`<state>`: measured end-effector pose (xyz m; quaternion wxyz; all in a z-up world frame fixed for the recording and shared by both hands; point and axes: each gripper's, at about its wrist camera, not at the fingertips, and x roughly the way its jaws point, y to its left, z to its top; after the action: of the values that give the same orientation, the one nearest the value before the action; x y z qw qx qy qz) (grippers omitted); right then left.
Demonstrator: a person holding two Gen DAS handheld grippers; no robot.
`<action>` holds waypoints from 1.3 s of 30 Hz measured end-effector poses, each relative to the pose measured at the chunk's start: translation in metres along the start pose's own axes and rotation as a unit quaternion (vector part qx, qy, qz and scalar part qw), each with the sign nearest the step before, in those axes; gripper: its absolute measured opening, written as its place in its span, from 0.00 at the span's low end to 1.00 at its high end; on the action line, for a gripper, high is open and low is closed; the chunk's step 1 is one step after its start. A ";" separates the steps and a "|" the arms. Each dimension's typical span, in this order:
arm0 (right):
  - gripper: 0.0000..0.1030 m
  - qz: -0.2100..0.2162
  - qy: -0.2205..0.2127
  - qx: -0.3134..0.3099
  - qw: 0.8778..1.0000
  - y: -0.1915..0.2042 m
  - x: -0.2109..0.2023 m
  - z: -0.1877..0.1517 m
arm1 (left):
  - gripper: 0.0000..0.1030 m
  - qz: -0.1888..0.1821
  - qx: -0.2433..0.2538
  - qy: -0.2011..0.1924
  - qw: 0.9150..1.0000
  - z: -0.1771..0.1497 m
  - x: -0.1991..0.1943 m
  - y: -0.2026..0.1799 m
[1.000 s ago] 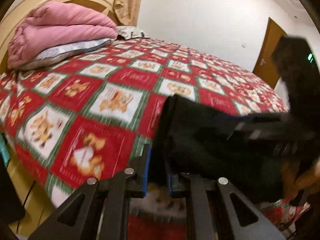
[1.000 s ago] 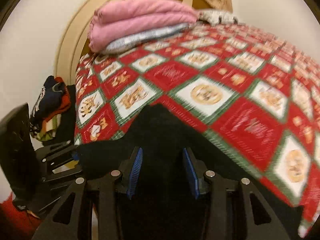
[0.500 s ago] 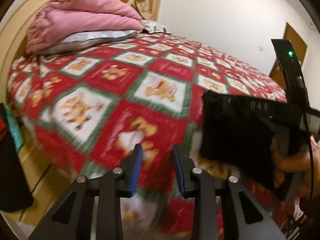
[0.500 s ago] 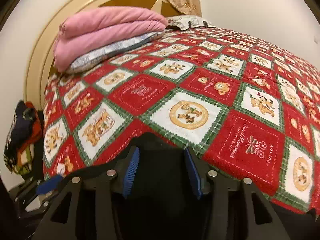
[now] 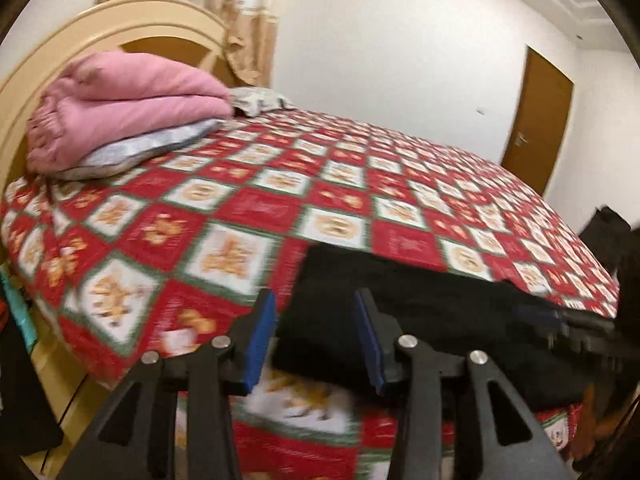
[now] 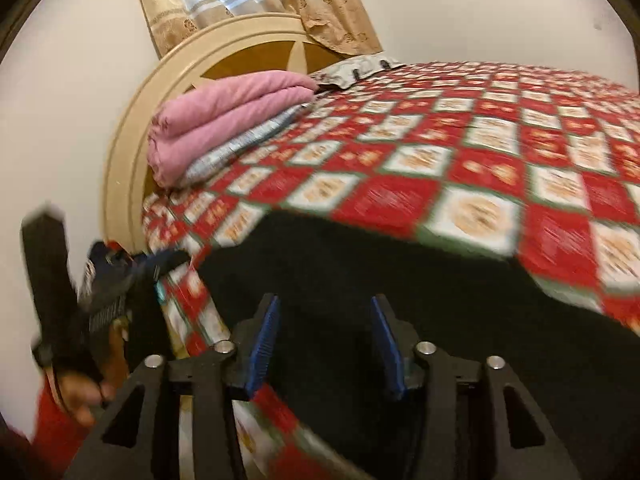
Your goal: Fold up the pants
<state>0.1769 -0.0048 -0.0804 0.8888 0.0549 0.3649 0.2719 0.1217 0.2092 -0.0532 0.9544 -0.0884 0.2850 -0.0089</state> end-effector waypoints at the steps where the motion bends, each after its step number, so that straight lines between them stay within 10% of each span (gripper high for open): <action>1: 0.38 -0.005 0.006 0.004 1.000 -0.004 -0.003 -0.008 | 0.42 -0.001 0.011 0.003 1.000 -0.001 0.005 -0.010; 7: 0.39 0.042 0.048 0.063 0.996 -0.020 0.022 -0.047 | 0.50 0.100 0.061 0.060 0.991 -0.024 0.046 -0.025; 13: 0.38 0.073 -0.010 0.095 0.993 -0.033 -0.015 -0.033 | 0.68 0.099 0.018 0.041 0.994 -0.015 0.022 0.000; 18: 0.38 0.003 -0.051 0.099 0.994 -0.063 -0.037 -0.006 | 0.66 0.086 0.029 0.012 0.996 -0.005 0.016 -0.035; 26: 0.38 -0.041 0.015 0.140 0.989 -0.101 0.013 0.010 | 0.67 0.080 0.056 0.067 0.993 -0.043 0.050 -0.072; 32: 0.41 -0.045 -0.117 0.173 0.977 -0.121 -0.107 0.004 | 0.66 0.065 0.043 0.065 0.995 -0.032 0.037 -0.081; 35: 0.63 -0.111 -0.190 0.228 0.949 -0.157 -0.198 -0.027 | 0.66 0.030 0.042 0.060 0.997 -0.029 0.031 -0.100; 39: 0.63 -0.223 -0.254 0.279 0.899 -0.200 -0.307 -0.075 | 0.66 -0.027 0.070 0.073 0.994 -0.034 0.031 -0.146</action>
<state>0.0351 -0.3419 -0.0039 0.9370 0.2849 0.1899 -0.0691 0.1344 0.0581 -0.0725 0.9342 -0.0278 0.3503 -0.0613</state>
